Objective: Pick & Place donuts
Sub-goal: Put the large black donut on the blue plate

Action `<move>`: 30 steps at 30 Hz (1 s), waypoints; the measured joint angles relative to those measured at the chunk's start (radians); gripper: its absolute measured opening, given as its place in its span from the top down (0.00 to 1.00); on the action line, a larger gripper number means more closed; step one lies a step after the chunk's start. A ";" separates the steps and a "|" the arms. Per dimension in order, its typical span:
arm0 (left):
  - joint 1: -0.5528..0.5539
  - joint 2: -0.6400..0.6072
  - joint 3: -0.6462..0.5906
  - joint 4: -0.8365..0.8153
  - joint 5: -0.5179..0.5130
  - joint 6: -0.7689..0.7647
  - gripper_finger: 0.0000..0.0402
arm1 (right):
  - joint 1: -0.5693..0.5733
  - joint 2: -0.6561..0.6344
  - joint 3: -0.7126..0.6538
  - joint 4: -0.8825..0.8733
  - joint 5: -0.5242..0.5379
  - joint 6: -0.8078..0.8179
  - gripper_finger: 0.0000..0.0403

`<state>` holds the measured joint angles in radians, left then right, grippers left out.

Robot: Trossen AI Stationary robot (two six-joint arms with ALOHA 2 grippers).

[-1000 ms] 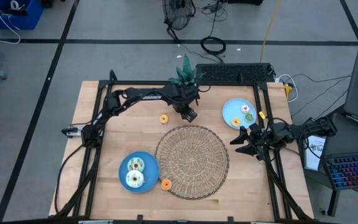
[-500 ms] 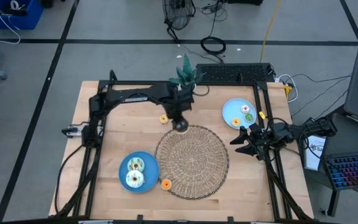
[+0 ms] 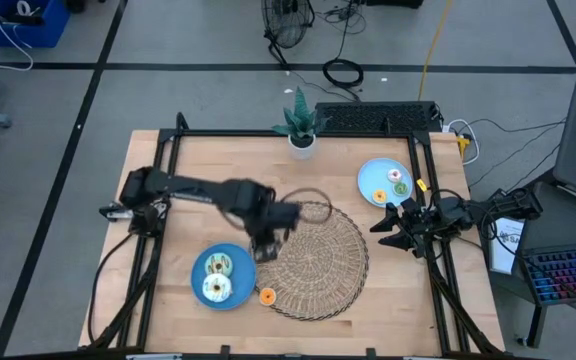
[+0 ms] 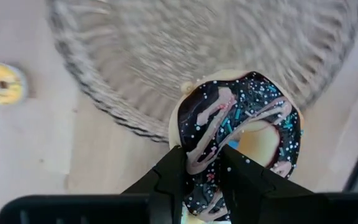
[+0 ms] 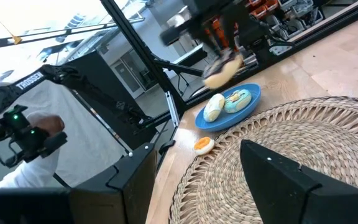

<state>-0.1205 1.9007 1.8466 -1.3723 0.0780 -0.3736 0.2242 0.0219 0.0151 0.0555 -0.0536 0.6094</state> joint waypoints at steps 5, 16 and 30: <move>-0.091 0.000 -0.052 0.012 -0.019 -0.030 0.77 | 0.000 0.000 0.000 0.000 0.000 0.000 0.46; -0.154 -0.126 -0.420 0.192 0.023 -0.182 0.77 | 0.000 0.000 0.000 0.000 0.000 0.000 0.46; -0.232 -0.365 -0.828 0.601 0.007 -0.398 0.77 | 0.000 0.000 0.000 0.000 0.000 0.000 0.46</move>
<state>-0.3520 1.5360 1.0191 -0.7709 0.0847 -0.7716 0.2245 0.0219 0.0151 0.0555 -0.0536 0.6094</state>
